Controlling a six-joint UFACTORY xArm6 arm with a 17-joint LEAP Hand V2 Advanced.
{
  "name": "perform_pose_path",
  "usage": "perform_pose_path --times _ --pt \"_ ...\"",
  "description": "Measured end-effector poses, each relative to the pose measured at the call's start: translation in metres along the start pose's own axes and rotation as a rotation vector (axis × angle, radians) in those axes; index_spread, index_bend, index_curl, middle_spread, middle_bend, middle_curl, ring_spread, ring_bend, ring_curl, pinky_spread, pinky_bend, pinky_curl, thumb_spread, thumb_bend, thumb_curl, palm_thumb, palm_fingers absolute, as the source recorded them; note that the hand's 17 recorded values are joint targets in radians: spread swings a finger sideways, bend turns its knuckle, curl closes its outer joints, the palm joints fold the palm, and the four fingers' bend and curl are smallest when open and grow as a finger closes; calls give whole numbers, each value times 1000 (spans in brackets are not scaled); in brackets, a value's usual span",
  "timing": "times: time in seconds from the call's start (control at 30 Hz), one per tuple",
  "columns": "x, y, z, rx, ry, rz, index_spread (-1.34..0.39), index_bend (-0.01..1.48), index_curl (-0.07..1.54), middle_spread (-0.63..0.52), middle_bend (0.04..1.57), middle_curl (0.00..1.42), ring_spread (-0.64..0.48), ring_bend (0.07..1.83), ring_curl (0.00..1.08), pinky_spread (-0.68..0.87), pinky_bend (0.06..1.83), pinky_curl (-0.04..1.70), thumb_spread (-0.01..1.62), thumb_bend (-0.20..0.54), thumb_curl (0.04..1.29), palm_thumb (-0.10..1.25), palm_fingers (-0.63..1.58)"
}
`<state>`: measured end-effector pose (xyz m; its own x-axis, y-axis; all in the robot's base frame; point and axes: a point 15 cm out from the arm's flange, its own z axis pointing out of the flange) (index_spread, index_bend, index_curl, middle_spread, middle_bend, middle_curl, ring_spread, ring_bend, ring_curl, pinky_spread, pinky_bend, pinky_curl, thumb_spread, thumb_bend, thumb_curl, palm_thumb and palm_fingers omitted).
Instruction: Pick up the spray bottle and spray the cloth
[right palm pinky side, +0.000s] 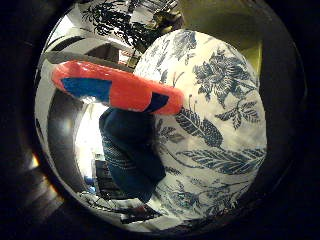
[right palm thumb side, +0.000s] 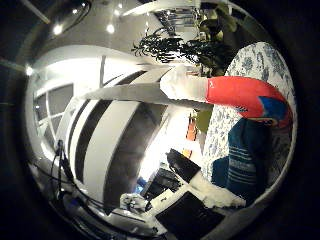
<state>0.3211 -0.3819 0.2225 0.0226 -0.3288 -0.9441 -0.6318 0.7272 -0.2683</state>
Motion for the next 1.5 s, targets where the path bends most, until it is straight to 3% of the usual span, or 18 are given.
perform_pose_path --times 1.1,1.5 --pt "-4 -13 52 -183 86 -22 -90 150 262 196 290 340 223 341 267 352 365 309 948 -28 319 639 116" --pt "0 -14 77 -214 107 -11 -95 161 274 118 347 359 176 433 290 326 343 298 948 -27 324 654 283"
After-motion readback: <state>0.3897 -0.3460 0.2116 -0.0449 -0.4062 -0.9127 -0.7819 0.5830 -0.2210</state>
